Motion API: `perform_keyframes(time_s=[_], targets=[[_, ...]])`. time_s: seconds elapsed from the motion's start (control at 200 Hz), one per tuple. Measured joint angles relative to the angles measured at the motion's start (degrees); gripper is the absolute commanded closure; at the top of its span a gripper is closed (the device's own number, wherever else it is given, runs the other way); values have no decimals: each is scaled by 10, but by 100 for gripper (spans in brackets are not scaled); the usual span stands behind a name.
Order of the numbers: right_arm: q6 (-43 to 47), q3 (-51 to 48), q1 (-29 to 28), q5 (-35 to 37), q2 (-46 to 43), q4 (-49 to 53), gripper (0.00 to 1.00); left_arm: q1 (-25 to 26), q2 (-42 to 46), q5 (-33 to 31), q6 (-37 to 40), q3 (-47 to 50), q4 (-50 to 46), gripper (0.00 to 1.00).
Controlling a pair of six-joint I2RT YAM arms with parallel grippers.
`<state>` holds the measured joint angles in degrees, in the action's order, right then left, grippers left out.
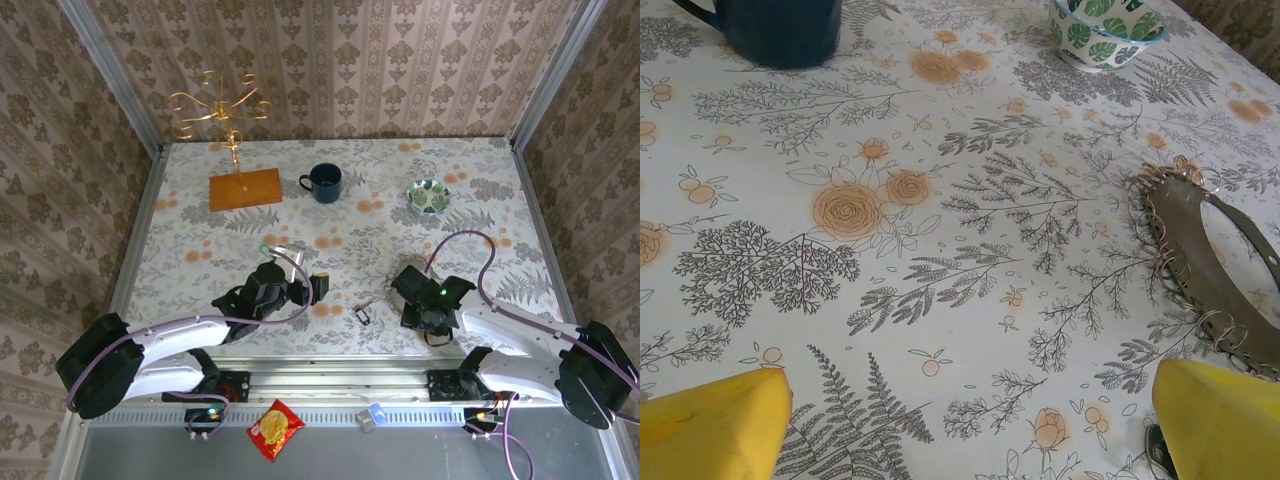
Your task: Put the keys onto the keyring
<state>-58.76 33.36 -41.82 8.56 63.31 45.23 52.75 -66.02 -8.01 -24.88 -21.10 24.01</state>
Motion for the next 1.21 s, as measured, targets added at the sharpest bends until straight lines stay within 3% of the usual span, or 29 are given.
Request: perform_keyframes(time_s=[0.855,1.205], targets=[[16,20,52,3,90,-73,80,0,-10,-9,1,-5,14,9],[16,20,59,2,100,-85,83,0,-14,-9,5,-12,18,9]])
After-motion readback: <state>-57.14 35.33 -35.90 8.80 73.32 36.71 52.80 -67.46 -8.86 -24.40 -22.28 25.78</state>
